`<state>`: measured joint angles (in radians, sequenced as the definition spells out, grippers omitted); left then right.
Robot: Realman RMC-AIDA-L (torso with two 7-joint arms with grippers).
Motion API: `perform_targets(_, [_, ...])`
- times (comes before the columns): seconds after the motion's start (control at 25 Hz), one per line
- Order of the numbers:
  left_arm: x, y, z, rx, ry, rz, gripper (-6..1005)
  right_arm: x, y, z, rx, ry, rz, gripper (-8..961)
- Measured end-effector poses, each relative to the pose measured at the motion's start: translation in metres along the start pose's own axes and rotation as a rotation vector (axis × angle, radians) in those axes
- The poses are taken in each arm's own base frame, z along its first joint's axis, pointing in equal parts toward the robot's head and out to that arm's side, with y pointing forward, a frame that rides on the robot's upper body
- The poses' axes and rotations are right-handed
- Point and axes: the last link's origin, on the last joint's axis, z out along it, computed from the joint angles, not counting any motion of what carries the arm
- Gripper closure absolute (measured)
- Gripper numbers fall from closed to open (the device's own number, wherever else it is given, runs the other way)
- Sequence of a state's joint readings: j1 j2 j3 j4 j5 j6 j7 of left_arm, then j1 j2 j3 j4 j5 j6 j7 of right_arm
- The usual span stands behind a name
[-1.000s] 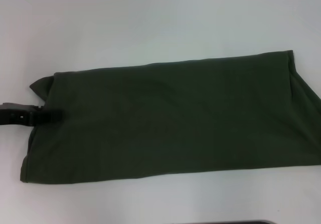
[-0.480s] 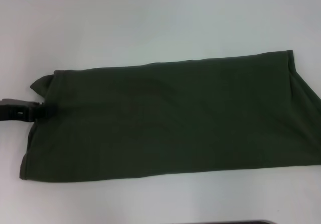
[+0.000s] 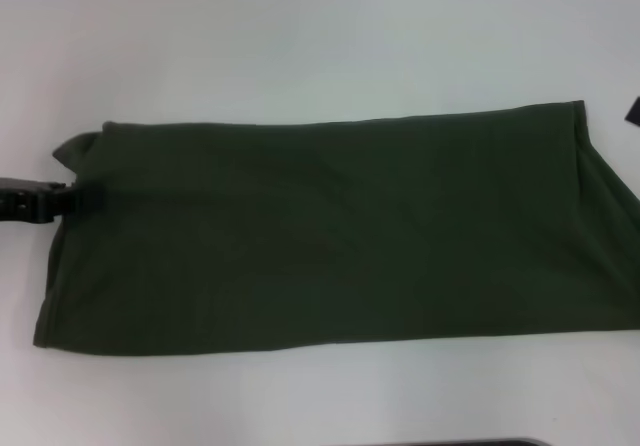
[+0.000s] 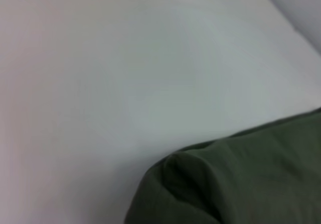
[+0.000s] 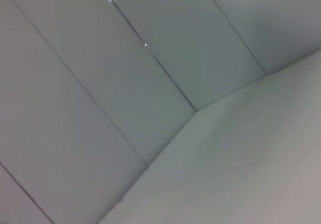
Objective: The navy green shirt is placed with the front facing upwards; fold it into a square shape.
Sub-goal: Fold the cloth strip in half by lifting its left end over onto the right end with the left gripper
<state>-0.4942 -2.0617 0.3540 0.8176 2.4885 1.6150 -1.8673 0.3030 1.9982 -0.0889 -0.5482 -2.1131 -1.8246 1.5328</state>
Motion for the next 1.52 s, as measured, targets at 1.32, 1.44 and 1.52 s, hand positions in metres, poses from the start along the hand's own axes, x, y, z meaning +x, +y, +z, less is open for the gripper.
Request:
perform_targets(1.32, [0.036, 0.017, -0.028, -0.104, 0.03, -0.02, 932, 0.041, 0.04, 0.157, -0.282, 0.395, -0.079, 871])
perform_targets(1.44, [0.04, 0.018, -0.03, -0.109, 0.031, -0.018, 932, 0.043, 0.042, 0.171, -0.274, 0.42, -0.094, 887])
perform_targets(1.52, [0.042, 0.019, -0.032, -0.11, 0.033, -0.018, 932, 0.044, 0.044, 0.181, -0.273, 0.433, -0.105, 886])
